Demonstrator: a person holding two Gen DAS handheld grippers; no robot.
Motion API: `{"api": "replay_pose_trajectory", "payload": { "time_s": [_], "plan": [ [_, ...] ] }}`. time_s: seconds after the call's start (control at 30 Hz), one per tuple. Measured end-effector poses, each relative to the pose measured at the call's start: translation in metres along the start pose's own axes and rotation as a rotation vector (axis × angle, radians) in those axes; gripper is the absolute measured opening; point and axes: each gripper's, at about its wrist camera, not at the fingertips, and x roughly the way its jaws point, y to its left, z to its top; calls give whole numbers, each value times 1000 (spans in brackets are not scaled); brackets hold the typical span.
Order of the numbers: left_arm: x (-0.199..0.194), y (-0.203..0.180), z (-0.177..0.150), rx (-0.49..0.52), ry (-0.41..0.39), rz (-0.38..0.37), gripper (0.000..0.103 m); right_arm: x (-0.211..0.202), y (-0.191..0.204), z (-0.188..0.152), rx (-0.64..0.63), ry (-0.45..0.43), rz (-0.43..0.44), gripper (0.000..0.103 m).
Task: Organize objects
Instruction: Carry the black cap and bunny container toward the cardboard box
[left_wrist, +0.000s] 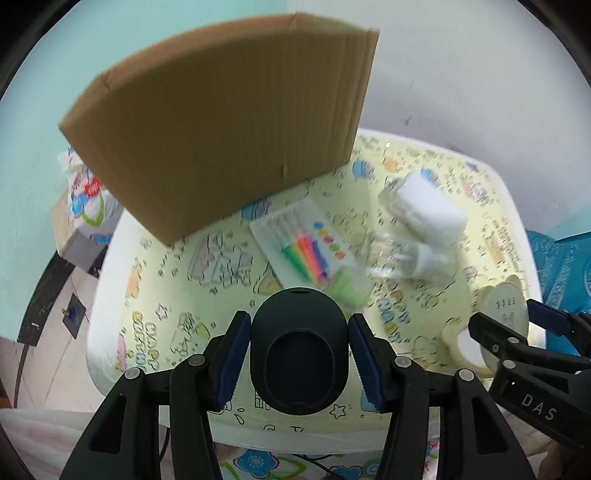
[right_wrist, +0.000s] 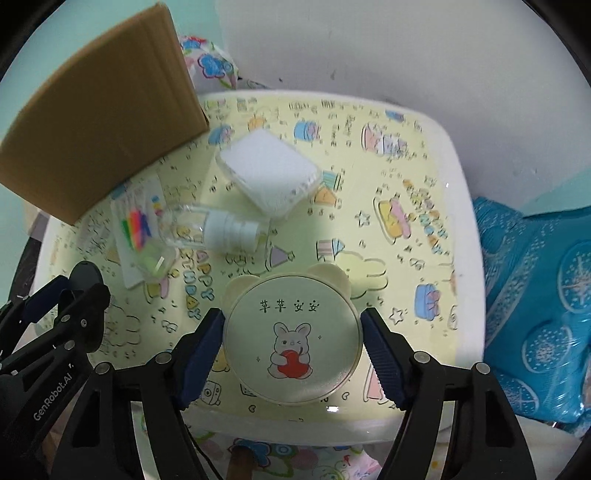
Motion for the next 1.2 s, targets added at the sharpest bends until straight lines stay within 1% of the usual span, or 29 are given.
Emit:
{"api": "replay_pose_trajectory", "payload": {
  "time_s": [0.03, 0.07, 0.13, 0.2, 0.23, 0.3, 0.47, 0.6, 0.9, 1.2],
  "plan": [
    [-3, 0, 2, 8, -4, 5, 56, -3, -3, 2, 4, -9, 4, 76],
    [-6, 0, 6, 9, -3, 11, 56, -4, -7, 23, 6, -16, 11, 76],
    [-9, 3, 12, -2, 5, 3, 56, -24, -6, 19, 8, -33, 20, 76],
    [-13, 10, 18, -20, 18, -8, 56, -35, 2, 23, 5, -49, 19, 76],
    [-17, 12, 22, -23, 21, -9, 56, -45, 2, 19, 6, -57, 18, 76],
    [-25, 15, 27, -24, 4, -4, 56, -58, 5, 19, 4, -72, 26, 76],
    [-50, 24, 48, -38, -40, -33, 56, -79, 16, 43, -1, -119, 40, 76],
    [-63, 29, 68, -34, -68, -14, 56, -91, 27, 64, -21, -156, 49, 76],
    [-80, 57, 116, -54, -115, 7, 56, -111, 53, 113, -44, -237, 70, 76],
    [-70, 75, 148, -37, -103, 6, 56, -117, 71, 148, -21, -272, 70, 76]
  ]
}}
